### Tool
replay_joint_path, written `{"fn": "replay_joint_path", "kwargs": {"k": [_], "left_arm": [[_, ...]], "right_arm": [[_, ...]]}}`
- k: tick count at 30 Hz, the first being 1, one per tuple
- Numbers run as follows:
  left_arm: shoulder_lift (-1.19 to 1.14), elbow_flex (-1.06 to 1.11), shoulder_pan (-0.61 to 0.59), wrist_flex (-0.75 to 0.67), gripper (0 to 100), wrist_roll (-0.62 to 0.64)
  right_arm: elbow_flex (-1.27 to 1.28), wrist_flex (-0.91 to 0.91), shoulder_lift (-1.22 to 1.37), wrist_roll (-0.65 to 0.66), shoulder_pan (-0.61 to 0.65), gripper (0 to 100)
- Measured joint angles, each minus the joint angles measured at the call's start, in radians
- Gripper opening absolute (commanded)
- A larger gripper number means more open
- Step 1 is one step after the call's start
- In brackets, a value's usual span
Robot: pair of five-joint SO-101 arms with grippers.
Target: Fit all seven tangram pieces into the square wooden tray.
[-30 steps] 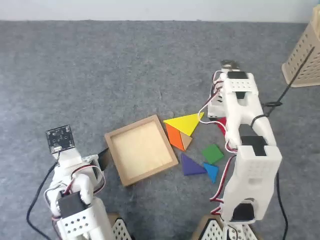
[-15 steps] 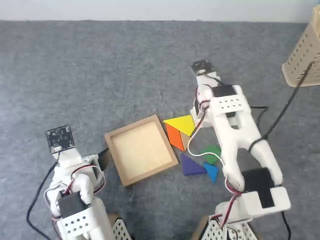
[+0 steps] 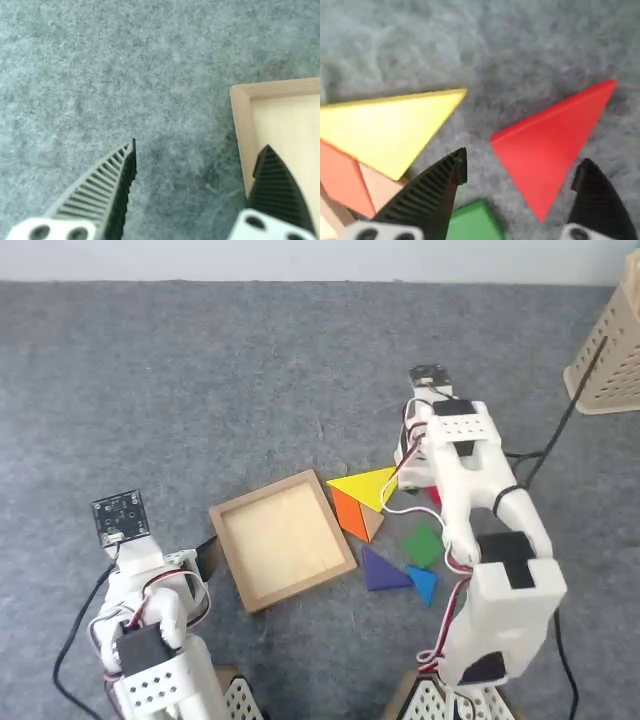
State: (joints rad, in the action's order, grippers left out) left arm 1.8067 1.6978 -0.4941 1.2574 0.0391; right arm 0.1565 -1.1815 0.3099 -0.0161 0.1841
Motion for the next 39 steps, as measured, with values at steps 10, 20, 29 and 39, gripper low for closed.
{"fn": "replay_joint_path", "kwargs": {"k": [10, 20, 29, 39], "left_arm": [[0.000, 0.000, 0.000, 0.000, 35, 0.000], [0.000, 0.000, 0.000, 0.000, 35, 0.000], [0.000, 0.000, 0.000, 0.000, 35, 0.000], [0.000, 0.000, 0.000, 0.000, 35, 0.000]], "right_arm": [[-0.011, 0.000, 0.018, -0.040, -0.023, 36.9], [-0.068, 0.009, 0.124, -0.043, -0.028, 35.1], [-0.106, 0.008, 0.158, -0.043, -0.048, 29.4], [-0.109, 0.008, 0.158, -0.064, -0.054, 18.7]]}}
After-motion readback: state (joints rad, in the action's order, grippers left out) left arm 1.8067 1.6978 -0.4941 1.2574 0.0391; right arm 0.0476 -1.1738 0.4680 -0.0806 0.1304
